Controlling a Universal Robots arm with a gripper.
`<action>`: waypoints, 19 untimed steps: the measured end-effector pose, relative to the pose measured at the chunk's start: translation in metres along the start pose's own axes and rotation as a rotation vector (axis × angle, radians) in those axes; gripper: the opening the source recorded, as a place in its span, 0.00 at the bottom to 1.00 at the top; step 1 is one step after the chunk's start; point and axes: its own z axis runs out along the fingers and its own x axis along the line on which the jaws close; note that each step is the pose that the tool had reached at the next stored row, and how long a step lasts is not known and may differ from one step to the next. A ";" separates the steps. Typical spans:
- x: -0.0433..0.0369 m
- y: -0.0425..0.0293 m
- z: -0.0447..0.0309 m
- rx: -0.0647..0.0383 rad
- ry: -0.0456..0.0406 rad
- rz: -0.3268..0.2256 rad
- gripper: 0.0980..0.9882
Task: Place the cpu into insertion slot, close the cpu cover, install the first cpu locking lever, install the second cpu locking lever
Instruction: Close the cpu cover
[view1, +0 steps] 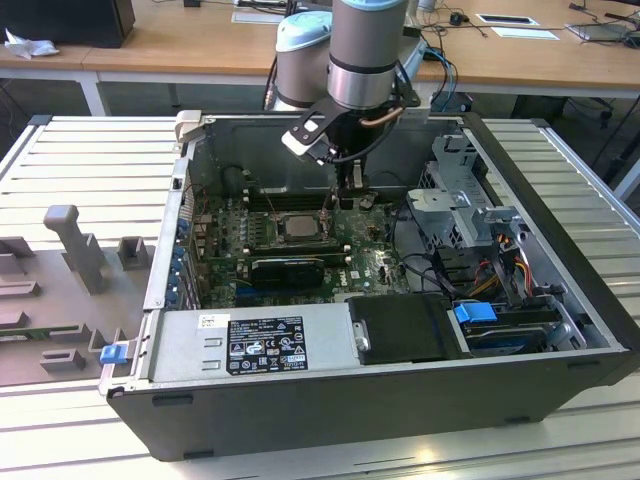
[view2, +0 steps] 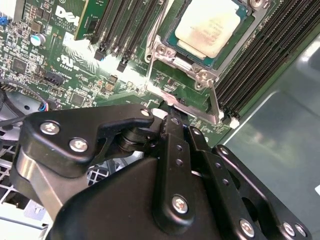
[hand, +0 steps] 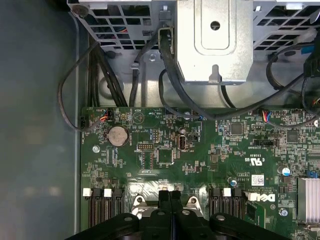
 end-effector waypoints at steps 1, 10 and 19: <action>0.0000 -0.0001 0.0000 0.000 0.0001 0.000 0.01; 0.0000 -0.0028 -0.0001 0.000 0.0000 0.000 0.01; 0.0000 -0.0070 -0.0002 0.000 0.0000 0.000 0.01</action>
